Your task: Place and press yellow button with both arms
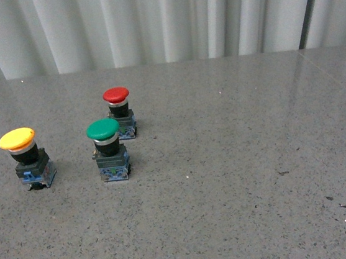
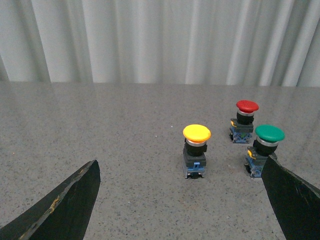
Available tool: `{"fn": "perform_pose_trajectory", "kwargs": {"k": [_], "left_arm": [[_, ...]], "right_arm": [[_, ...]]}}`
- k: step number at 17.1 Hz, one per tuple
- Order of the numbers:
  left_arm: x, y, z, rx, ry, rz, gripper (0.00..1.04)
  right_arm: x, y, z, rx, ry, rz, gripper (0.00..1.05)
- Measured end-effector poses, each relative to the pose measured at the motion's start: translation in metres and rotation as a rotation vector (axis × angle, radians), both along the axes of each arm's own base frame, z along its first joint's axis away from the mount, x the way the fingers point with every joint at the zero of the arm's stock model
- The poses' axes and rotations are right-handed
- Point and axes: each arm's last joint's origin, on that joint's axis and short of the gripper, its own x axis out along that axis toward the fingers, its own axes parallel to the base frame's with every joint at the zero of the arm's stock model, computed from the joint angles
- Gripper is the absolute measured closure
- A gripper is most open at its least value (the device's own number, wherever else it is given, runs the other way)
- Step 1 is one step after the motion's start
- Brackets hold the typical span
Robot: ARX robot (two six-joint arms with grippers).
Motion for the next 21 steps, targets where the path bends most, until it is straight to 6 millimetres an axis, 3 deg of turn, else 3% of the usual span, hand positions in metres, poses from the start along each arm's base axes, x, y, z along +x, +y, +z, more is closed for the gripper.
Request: {"fn": "perform_pose_trajectory", "kwargs": {"k": [21], "left_arm": [[0.0000, 0.0000, 0.0000, 0.000, 0.000, 0.000, 0.07]], "right_arm": [[0.0000, 0.0000, 0.0000, 0.000, 0.000, 0.000, 0.07]]}}
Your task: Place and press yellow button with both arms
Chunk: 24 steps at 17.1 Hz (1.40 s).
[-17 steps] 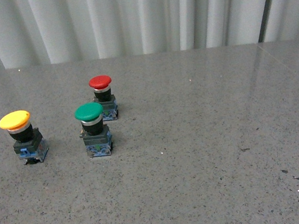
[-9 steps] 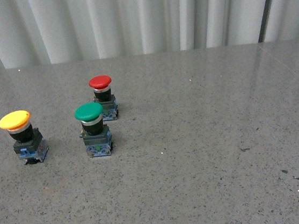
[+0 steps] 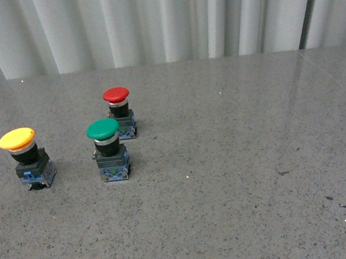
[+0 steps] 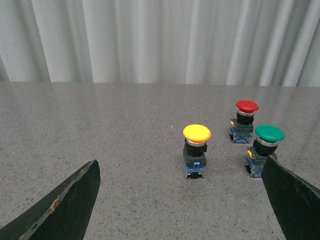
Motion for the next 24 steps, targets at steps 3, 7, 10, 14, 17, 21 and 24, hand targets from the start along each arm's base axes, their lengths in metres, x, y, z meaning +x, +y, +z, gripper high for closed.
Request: {"fn": "perform_pose_trajectory", "kwargs": {"k": [3, 7, 10, 14, 17, 21, 24], "left_arm": [[0.000, 0.000, 0.000, 0.000, 0.001, 0.000, 0.07], [0.023, 0.003, 0.033, 0.040, 0.123, 0.256, 0.07], [0.070, 0.005, 0.078, 0.033, 0.050, 0.163, 0.07], [0.158, -0.009, 0.083, 0.027, 0.243, 0.009, 0.07], [0.198, -0.028, 0.066, 0.023, 0.368, -0.051, 0.07], [0.208, -0.041, 0.032, 0.012, 0.489, -0.035, 0.07], [0.210, -0.042, 0.017, -0.010, 0.525, -0.008, 0.07]], "right_arm": [[0.000, 0.000, 0.000, 0.000, 0.000, 0.000, 0.07], [0.000, 0.000, 0.000, 0.000, 0.001, 0.000, 0.07], [0.000, 0.000, 0.000, 0.000, -0.001, 0.000, 0.07], [0.000, 0.000, 0.000, 0.000, -0.001, 0.000, 0.07], [0.000, 0.000, 0.000, 0.000, -0.001, 0.000, 0.07], [0.000, 0.000, 0.000, 0.000, -0.001, 0.000, 0.07], [0.000, 0.000, 0.000, 0.000, 0.000, 0.000, 0.07]]}}
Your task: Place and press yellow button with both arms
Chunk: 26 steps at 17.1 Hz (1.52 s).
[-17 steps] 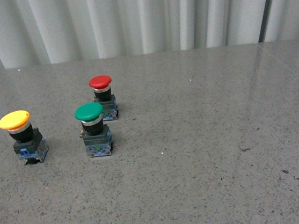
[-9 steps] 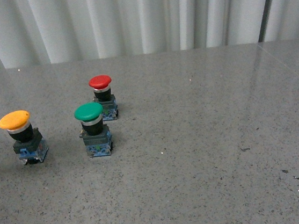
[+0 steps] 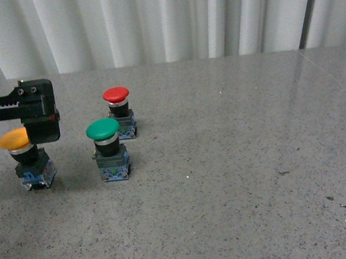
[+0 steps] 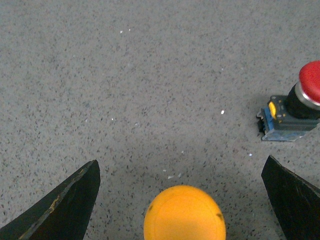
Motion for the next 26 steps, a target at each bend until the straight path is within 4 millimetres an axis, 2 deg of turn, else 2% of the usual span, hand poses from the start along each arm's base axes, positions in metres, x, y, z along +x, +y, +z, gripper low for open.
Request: {"fn": "perform_pose_trajectory", "kwargs": {"k": [3, 5, 6, 10, 12, 15, 17, 19, 20, 21, 26], "left_arm": [[0.002, 0.004, -0.016, 0.000, 0.049, 0.012, 0.07], [0.002, 0.004, -0.018, 0.000, 0.052, 0.010, 0.07], [0.002, 0.004, -0.018, 0.001, 0.051, 0.011, 0.13], [0.001, 0.007, -0.018, 0.002, 0.065, 0.015, 0.52], [-0.003, 0.008, -0.012, 0.003, 0.061, 0.016, 0.68], [-0.014, 0.005, 0.021, -0.007, -0.014, -0.005, 0.71], [-0.016, -0.012, 0.059, -0.030, -0.117, -0.058, 0.71], [-0.013, -0.042, 0.097, -0.072, -0.215, -0.134, 0.71], [-0.011, -0.062, 0.110, -0.087, -0.239, -0.178, 0.71], [-0.001, -0.104, 0.118, -0.118, -0.237, -0.255, 0.71], [0.007, -0.134, 0.109, -0.152, -0.198, -0.293, 0.71]], "right_arm": [[0.000, 0.000, 0.000, 0.000, 0.000, 0.000, 0.07], [0.000, 0.000, 0.000, 0.000, 0.000, 0.000, 0.07], [0.000, 0.000, 0.000, 0.000, 0.000, 0.000, 0.07], [0.000, 0.000, 0.000, 0.000, 0.000, 0.000, 0.07], [0.000, 0.000, 0.000, 0.000, 0.000, 0.000, 0.07], [0.000, 0.000, 0.000, 0.000, 0.000, 0.000, 0.07], [0.000, 0.000, 0.000, 0.000, 0.000, 0.000, 0.07], [0.000, 0.000, 0.000, 0.000, 0.000, 0.000, 0.07], [0.000, 0.000, 0.000, 0.000, 0.000, 0.000, 0.07], [0.000, 0.000, 0.000, 0.000, 0.000, 0.000, 0.07], [0.000, 0.000, 0.000, 0.000, 0.000, 0.000, 0.07]]}}
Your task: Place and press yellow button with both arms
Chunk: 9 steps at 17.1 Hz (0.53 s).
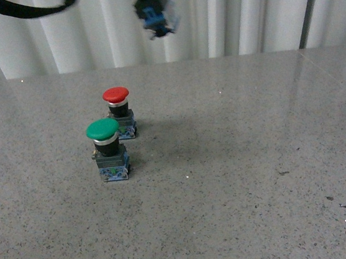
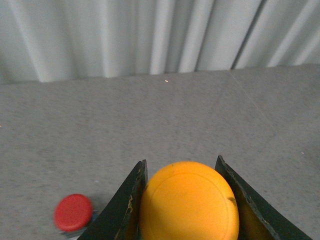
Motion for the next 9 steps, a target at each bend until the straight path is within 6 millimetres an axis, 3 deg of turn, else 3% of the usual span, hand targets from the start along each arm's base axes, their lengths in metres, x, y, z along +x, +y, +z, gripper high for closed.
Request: {"fn": "perform_pose_trajectory", "kwargs": {"k": [9], "left_arm": [[0.003, -0.038, -0.036, -0.032, 0.105, -0.026, 0.71]], "right_arm": [[0.000, 0.000, 0.000, 0.000, 0.000, 0.000, 0.07]]}}
